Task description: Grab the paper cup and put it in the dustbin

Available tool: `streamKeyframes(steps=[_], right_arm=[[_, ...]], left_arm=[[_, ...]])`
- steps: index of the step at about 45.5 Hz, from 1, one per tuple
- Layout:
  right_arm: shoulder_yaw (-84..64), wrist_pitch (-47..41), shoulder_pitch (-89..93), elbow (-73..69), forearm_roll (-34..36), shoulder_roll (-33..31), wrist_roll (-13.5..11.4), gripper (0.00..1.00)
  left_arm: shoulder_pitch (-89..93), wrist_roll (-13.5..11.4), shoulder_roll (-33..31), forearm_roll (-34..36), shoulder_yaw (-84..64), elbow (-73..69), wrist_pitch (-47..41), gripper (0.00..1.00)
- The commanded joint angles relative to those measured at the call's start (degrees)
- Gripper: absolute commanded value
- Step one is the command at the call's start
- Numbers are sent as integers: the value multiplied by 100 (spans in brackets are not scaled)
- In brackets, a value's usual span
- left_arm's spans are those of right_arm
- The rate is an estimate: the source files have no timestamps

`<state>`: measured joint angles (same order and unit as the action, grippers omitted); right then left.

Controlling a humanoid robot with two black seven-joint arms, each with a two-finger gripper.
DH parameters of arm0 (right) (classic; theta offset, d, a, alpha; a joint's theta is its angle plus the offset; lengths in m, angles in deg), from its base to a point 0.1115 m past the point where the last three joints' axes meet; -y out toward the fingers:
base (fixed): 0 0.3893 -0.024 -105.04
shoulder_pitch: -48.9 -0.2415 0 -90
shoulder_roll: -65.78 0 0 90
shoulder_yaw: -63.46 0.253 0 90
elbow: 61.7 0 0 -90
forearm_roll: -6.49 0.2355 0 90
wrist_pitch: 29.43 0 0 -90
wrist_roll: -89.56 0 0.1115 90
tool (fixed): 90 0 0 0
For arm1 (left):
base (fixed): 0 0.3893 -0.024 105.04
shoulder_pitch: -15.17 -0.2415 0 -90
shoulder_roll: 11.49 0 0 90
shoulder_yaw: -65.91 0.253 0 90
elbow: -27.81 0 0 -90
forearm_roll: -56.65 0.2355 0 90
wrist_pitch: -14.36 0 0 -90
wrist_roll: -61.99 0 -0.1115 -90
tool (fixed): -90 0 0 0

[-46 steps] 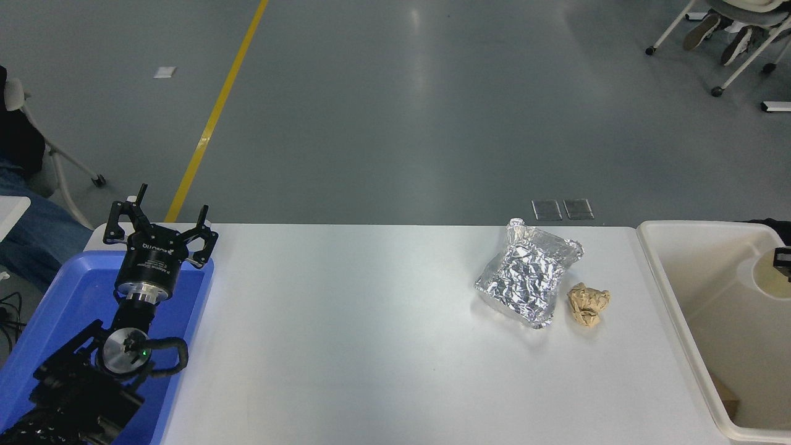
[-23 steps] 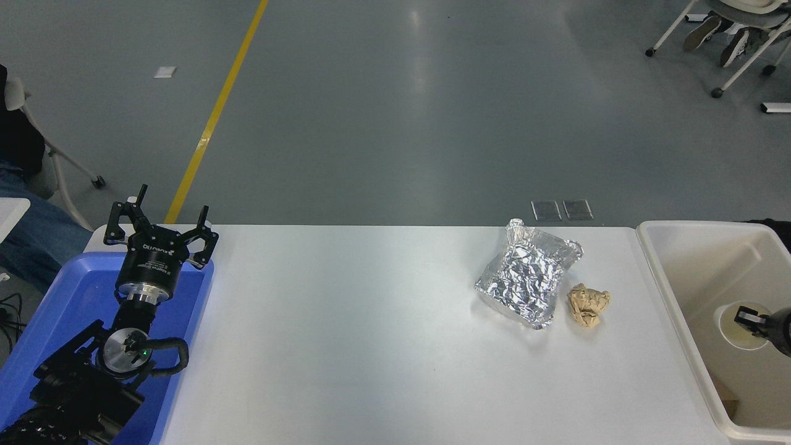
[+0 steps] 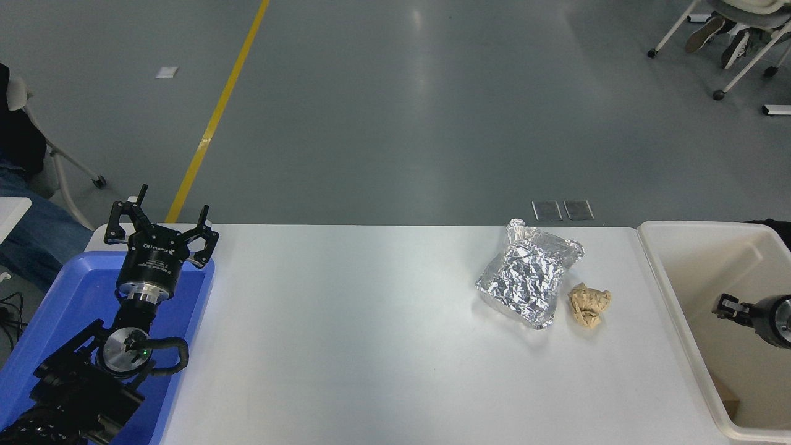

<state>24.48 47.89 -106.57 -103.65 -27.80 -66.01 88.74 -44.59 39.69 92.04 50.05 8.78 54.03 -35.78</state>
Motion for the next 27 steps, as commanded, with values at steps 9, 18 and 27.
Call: streamKeyframes(steps=[9,18,27], right_arm=[[-2711,-2393,-5246,-3644,800,416,12,100],[-2483,-3232,-6416,-4111,2576,1875,-14,100],[-1990,-3232,-6847,-4278,3122,2939,-32,100]], left_arm=[[-9,-2,0,1,0,-2,4,100],[-18,-20,0,-7,0,-2,-14,100],[-18,-20,0,-7,-9,-2,-31,100]])
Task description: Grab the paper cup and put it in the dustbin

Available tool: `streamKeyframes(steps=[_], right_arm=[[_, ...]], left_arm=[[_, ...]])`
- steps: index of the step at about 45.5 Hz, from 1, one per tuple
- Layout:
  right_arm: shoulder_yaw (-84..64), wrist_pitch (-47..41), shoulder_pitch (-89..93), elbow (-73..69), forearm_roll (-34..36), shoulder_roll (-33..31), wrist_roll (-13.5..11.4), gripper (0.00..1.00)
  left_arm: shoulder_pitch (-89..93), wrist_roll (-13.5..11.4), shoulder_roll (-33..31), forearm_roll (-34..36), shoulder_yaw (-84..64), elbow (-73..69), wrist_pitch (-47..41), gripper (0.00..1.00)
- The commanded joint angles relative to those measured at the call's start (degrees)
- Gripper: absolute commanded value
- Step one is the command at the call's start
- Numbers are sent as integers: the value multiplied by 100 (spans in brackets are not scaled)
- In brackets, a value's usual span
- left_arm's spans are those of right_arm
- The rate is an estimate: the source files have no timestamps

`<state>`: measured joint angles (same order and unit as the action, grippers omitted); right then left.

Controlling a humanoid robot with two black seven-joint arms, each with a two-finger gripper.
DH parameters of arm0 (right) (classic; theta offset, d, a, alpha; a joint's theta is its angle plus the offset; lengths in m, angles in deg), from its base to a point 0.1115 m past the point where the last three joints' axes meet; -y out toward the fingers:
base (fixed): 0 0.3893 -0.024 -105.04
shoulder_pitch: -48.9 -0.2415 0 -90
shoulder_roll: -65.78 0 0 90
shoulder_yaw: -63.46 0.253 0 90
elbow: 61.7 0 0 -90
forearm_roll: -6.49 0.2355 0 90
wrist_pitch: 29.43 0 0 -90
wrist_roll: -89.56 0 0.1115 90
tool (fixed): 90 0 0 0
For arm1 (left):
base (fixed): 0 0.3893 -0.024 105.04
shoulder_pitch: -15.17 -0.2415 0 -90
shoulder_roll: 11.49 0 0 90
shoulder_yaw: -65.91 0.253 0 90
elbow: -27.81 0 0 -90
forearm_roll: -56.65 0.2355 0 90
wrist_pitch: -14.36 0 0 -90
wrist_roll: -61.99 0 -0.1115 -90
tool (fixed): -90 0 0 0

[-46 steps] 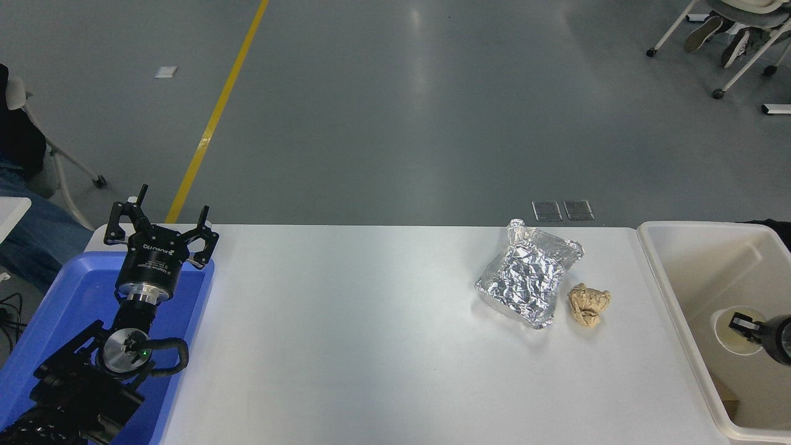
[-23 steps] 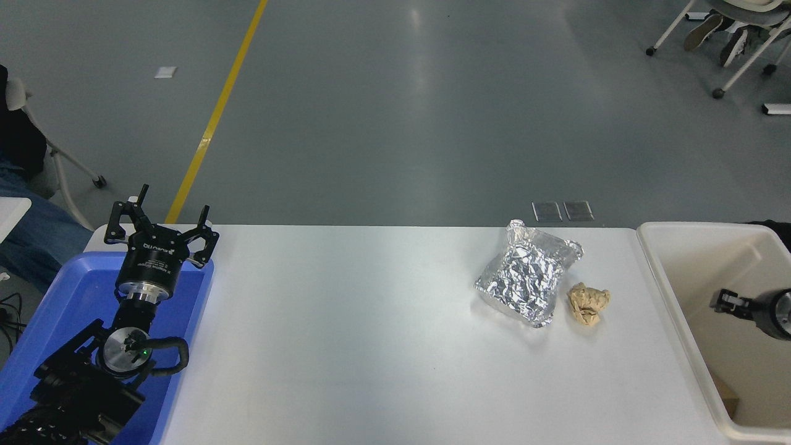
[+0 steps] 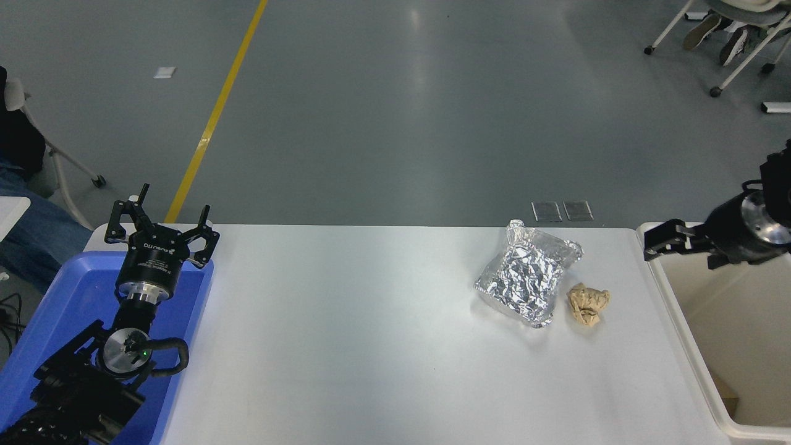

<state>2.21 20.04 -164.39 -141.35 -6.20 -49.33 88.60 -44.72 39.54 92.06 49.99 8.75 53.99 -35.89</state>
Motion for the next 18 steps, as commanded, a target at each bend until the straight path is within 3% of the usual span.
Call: streamKeyframes(steps=[1,18], right_arm=[[236,-447,-1109,-508,1014,1350,-18,100],[210,-447,-1478,-658,1208,1492,-18,100]], left_arm=[[-5,-5,-2,-2,-6,2,-19,100],[-5,-5,-2,-2,-6,2,-28,100]])
